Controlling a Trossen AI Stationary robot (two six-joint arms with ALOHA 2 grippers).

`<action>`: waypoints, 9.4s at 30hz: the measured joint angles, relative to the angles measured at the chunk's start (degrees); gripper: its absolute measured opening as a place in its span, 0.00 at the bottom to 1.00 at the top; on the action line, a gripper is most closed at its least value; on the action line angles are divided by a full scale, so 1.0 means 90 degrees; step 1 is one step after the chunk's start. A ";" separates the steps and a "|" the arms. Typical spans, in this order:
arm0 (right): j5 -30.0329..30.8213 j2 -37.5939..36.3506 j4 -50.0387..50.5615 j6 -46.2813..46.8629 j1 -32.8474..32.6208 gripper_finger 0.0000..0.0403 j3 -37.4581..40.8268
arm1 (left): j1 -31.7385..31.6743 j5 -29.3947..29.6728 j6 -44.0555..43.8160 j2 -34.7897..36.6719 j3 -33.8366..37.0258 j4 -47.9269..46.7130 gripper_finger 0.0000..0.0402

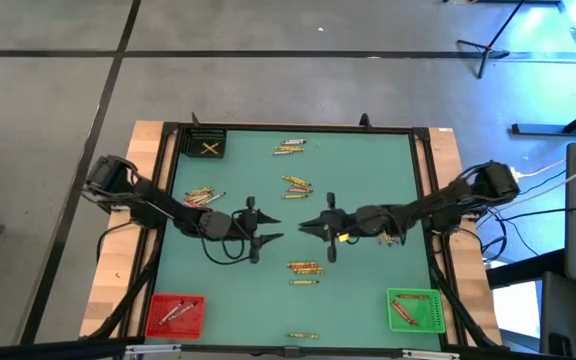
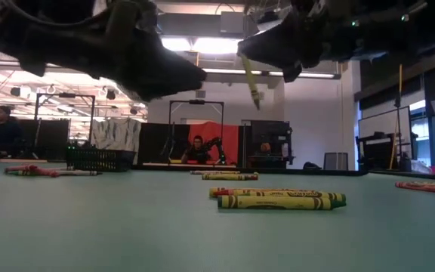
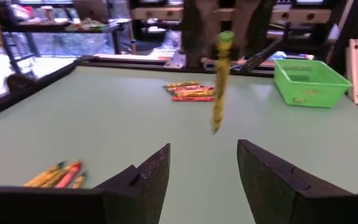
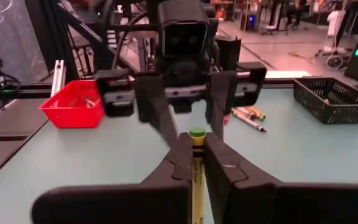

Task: Sort crayons
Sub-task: Put the green crayon into the black bin

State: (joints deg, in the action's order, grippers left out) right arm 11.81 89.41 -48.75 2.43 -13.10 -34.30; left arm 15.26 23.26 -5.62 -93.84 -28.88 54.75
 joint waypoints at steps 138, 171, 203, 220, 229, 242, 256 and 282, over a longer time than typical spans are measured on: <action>-0.0908 0.0816 0.0764 0.0076 -0.0335 0.49 -0.0600 | -0.2839 -0.1364 -0.0475 0.2841 0.0089 -0.5576 0.28; 0.1093 -0.0906 0.8583 0.1722 0.0889 0.49 -0.2744 | 0.1264 0.0365 -0.0341 0.1014 0.1870 0.1152 0.28; -0.1285 -0.0767 1.3167 0.3903 0.3662 0.49 -0.1439 | 0.1278 0.0292 -0.0075 -0.0059 0.1275 0.1522 0.28; -0.1775 0.0313 1.2664 0.3503 0.4214 0.49 -0.1001 | 0.1278 0.0309 0.0028 -0.0056 0.1277 0.1488 0.28; -0.1786 0.0616 1.2490 0.3344 0.4214 0.46 -0.1020 | 0.1278 0.0314 0.0025 -0.0056 0.1277 0.1488 0.28; -0.1688 0.0629 1.2189 0.3019 0.4201 0.15 -0.1003 | 0.1278 0.0315 0.0024 -0.0056 0.1277 0.1488 0.28; -0.1474 0.0631 1.2171 0.2705 0.4201 0.03 -0.1005 | 0.1278 0.0317 0.0023 -0.0056 0.1277 0.1490 0.28; -0.0406 -0.1717 1.1058 0.3207 0.2541 0.03 -0.0996 | 0.1266 0.0312 0.0021 -0.0056 0.1280 0.1493 0.28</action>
State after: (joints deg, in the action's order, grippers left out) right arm 8.16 73.96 50.78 31.29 9.77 -43.27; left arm 26.65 26.06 -5.43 -94.35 -17.37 68.18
